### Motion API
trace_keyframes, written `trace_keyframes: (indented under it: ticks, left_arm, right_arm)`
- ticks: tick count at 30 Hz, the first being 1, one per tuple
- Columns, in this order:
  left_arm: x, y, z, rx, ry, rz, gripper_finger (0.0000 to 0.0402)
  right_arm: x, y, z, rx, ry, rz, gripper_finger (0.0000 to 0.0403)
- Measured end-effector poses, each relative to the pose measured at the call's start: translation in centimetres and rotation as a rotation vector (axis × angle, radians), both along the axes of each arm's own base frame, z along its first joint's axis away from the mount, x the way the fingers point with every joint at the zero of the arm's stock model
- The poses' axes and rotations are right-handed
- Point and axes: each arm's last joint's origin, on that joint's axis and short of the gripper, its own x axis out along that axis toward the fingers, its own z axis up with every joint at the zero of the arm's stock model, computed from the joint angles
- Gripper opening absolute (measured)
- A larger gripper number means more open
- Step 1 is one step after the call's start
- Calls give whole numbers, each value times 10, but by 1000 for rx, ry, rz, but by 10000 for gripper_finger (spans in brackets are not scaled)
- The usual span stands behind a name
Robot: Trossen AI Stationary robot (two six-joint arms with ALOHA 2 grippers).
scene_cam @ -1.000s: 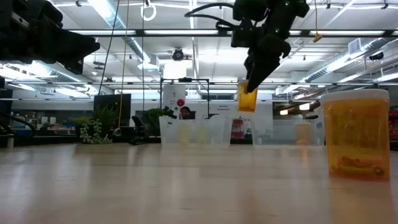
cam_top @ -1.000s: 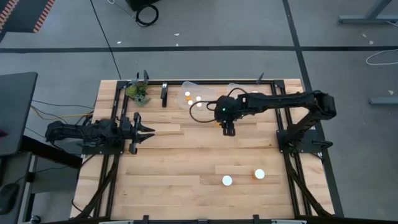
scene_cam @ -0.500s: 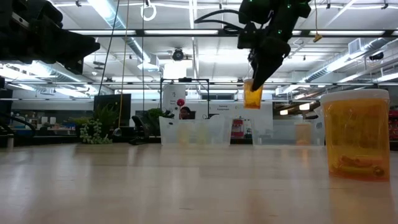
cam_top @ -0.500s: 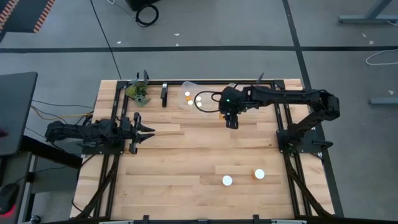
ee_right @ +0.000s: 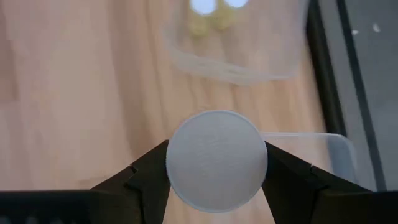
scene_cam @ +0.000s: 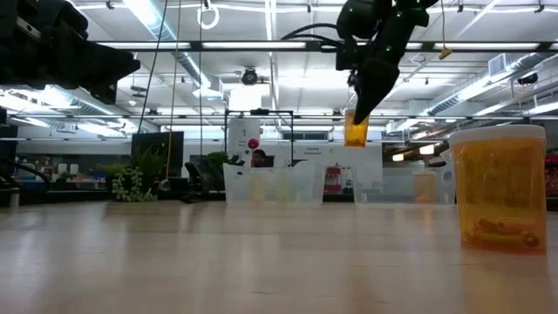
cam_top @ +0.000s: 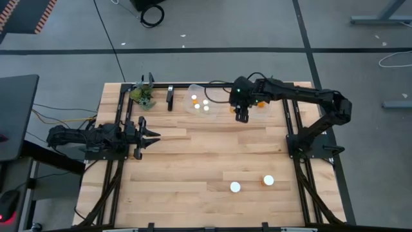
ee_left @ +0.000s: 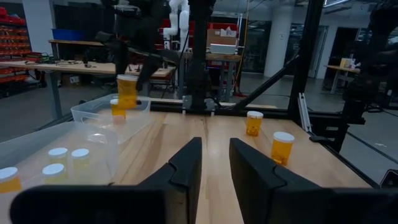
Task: Pick and place medicine bottles into bin by pill shape (circle, oval)
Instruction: Put the big orange pill bottle into the right transparent bin
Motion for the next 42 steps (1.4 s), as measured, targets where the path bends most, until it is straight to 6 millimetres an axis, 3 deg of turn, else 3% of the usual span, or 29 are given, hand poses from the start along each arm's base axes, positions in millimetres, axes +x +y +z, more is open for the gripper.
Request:
trace_keyframes:
  ticks: [16, 28, 42]
  left_arm:
    - [0, 0, 0, 0, 0, 0, 93]
    - [0, 0, 0, 0, 0, 0, 87]
    - [0, 0, 0, 0, 0, 0, 86]
  right_arm:
    - [-33, -64, -3, -32, 31, -137, 223]
    - [-20, -100, -52, 43, 105, -121, 223]
    - [-28, -127, -81, 138, 117, -154, 223]
